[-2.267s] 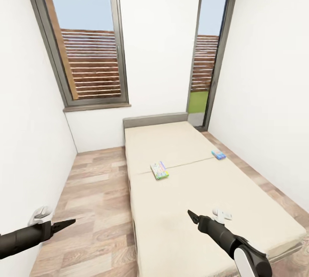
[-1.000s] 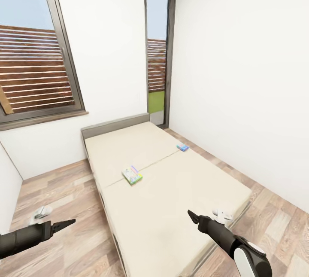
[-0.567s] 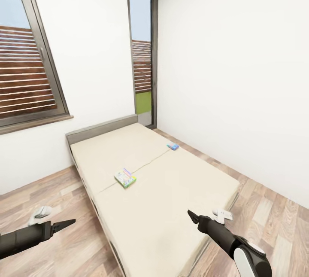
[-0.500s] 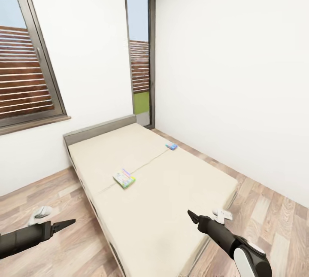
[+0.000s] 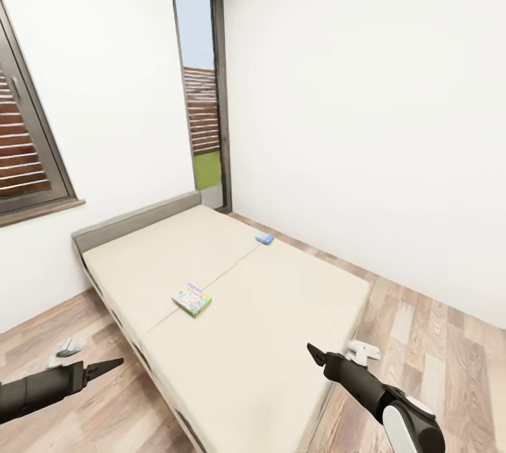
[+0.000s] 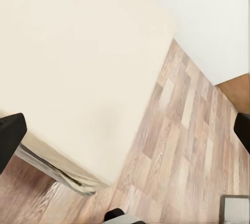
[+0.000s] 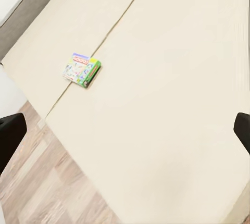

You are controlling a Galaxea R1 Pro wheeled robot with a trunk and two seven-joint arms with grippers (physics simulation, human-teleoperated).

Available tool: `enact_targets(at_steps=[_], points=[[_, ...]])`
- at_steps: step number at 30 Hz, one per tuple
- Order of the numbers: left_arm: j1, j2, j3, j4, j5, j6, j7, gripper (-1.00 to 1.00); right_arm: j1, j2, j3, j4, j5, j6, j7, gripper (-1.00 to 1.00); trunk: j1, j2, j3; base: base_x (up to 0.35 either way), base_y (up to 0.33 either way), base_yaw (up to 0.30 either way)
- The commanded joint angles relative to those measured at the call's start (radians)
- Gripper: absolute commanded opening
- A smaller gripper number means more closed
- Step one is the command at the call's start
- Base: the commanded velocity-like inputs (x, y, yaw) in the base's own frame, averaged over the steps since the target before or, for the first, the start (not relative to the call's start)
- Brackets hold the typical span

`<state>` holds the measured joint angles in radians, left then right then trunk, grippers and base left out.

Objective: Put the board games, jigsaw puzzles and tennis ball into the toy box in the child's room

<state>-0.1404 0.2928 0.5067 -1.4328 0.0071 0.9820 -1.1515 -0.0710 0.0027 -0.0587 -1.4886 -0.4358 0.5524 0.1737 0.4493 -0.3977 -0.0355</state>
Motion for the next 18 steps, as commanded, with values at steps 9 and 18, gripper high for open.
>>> enact_targets(at_steps=[9,18], points=[[0.000,0.000,0.001,0.000,0.001,0.009,-0.004,1.00,-0.001,0.000,-0.002,-0.001,-0.003,0.006,0.003,1.00,0.001,-0.002,0.002,0.001,0.277,-0.278],[0.000,0.000,0.001,0.000,0.001,0.009,-0.003,1.00,-0.001,0.000,-0.002,0.000,-0.003,0.006,0.003,1.00,0.001,-0.002,0.005,0.074,0.229,-0.278]])
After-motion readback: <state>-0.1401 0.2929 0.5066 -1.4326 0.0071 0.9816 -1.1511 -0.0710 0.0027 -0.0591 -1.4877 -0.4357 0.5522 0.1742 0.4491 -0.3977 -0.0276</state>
